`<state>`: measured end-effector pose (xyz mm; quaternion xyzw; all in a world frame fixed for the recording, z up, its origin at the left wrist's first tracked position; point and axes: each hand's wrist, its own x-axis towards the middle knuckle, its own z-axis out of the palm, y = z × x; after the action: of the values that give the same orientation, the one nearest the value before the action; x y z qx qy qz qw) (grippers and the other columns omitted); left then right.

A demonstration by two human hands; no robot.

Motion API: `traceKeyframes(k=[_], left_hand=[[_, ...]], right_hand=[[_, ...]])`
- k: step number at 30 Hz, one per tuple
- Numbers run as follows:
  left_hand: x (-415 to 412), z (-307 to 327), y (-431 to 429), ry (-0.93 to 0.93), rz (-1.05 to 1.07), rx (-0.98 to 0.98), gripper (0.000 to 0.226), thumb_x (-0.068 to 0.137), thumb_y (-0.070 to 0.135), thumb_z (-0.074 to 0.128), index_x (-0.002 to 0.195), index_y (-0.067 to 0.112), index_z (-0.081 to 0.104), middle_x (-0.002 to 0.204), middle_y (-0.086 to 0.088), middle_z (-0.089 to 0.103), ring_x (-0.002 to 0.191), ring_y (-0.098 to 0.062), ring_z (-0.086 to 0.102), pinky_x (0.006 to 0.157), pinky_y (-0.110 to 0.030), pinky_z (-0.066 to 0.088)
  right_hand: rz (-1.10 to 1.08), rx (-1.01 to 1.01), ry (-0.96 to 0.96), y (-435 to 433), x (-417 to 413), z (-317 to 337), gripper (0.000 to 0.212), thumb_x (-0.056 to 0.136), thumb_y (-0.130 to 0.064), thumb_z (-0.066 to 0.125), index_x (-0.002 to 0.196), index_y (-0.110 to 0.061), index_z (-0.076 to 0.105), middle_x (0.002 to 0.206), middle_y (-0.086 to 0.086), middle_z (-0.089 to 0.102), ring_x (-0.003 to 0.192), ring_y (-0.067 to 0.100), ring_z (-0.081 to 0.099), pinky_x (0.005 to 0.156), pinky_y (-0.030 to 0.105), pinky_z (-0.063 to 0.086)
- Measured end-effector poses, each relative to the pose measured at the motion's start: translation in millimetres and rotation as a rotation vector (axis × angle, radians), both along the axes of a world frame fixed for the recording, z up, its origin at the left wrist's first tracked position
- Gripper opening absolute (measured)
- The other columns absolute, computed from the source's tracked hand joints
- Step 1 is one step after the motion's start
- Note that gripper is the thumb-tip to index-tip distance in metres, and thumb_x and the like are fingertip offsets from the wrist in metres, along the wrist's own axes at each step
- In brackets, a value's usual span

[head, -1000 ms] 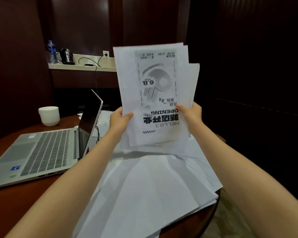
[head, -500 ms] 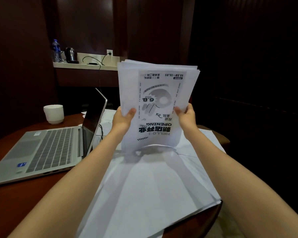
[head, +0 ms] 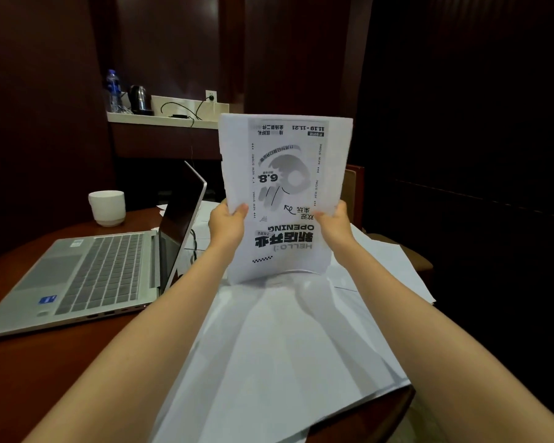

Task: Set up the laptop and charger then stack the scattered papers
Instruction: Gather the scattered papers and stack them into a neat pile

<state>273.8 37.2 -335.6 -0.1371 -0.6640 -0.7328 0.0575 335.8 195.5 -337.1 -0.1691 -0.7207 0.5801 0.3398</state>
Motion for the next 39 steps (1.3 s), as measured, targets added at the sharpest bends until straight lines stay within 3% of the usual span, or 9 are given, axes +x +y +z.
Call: traceKeyframes(k=[5,10,14,16,19,25,30,35,39], left_hand=[[-3.8,4.4,-0.6,-0.1,-0.008,0.141,0.029,0.096,0.01,0.048,0.124,0.007,0.054,0.124,-0.009,0.06,0.115,-0.026,0.056,0.089,-0.032,0.045],[8.7,8.7,6.6,-0.199,-0.025,0.318,0.03,0.097,0.008,0.047,0.126,0.006,0.052,0.126,-0.009,0.058,0.115,-0.024,0.055,0.085,-0.026,0.043],[16.9,9.6,14.4,-0.25,-0.121,0.4,0.032,0.096,0.007,0.048,0.128,0.005,0.05,0.129,-0.01,0.056,0.117,-0.025,0.054,0.09,-0.028,0.045],[17.3,7.8,16.8,-0.258,-0.15,0.384,0.033,0.096,0.008,0.048,0.129,0.006,0.049,0.13,-0.009,0.056,0.118,-0.025,0.054,0.092,-0.031,0.045],[15.8,5.1,16.4,-0.24,-0.139,0.272,0.035,0.098,0.012,0.045,0.133,0.01,0.043,0.131,-0.006,0.054,0.113,-0.024,0.054,0.088,-0.033,0.047],[14.1,-0.5,6.5,-0.081,0.056,-0.18,0.078,0.096,0.022,0.048,0.149,0.02,-0.01,0.156,-0.011,0.01,0.137,-0.03,0.031,0.109,-0.042,0.028],[8.7,-11.5,-6.2,0.093,0.134,-0.487,0.071,0.092,0.025,0.053,0.148,0.021,0.009,0.144,-0.017,0.023,0.125,-0.035,0.039,0.104,-0.046,0.034],[21.4,-26.3,-15.7,0.144,0.046,-0.552,0.033,0.091,0.008,0.046,0.123,0.017,0.049,0.139,-0.009,0.029,0.077,-0.019,0.05,0.066,-0.024,0.039],[29.3,-35.5,-20.9,0.204,0.049,-0.639,0.033,0.087,-0.001,0.046,0.115,0.015,0.052,0.139,-0.005,0.029,0.077,-0.018,0.051,0.054,-0.018,0.033]], right_hand=[[-0.08,-0.081,-0.056,11.9,4.9,-14.6,0.056,0.09,-0.016,0.06,0.135,-0.007,0.029,0.133,0.012,0.047,0.115,0.026,0.051,0.088,0.031,0.042],[-0.295,-0.31,-0.005,17.2,7.7,-14.4,0.077,0.081,-0.02,0.072,0.142,-0.01,0.026,0.14,0.012,0.04,0.124,0.029,0.045,0.097,0.035,0.039],[0.005,-0.68,0.067,12.1,14.4,-20.0,0.059,0.084,-0.014,0.069,0.134,-0.005,0.04,0.128,0.011,0.055,0.104,0.028,0.058,0.079,0.04,0.05],[0.122,-0.68,0.072,8.2,17.2,-22.6,0.042,0.09,-0.007,0.059,0.13,-0.003,0.047,0.119,0.013,0.06,0.095,0.028,0.06,0.071,0.04,0.051],[0.032,-0.578,0.064,8.9,17.4,-23.3,0.034,0.094,0.001,0.05,0.128,-0.004,0.049,0.125,0.014,0.059,0.107,0.03,0.058,0.082,0.039,0.05],[-0.109,-0.502,-0.02,31.4,24.8,-28.4,0.035,0.096,0.001,0.045,0.13,-0.003,0.049,0.129,0.013,0.057,0.11,0.03,0.058,0.08,0.036,0.047],[-0.138,-0.45,-0.139,57.3,41.3,-35.5,0.037,0.095,0.001,0.047,0.131,0.002,0.046,0.131,0.018,0.055,0.115,0.035,0.056,0.089,0.044,0.048],[-0.202,-0.351,-0.276,75.4,62.1,-46.9,0.037,0.095,0.001,0.047,0.132,0.005,0.043,0.124,0.02,0.057,0.106,0.033,0.058,0.086,0.039,0.046],[-0.184,-0.257,-0.454,85.3,74.5,-51.3,0.037,0.095,-0.004,0.052,0.129,0.007,0.044,0.101,0.014,0.057,0.089,0.028,0.055,0.08,0.037,0.045]])
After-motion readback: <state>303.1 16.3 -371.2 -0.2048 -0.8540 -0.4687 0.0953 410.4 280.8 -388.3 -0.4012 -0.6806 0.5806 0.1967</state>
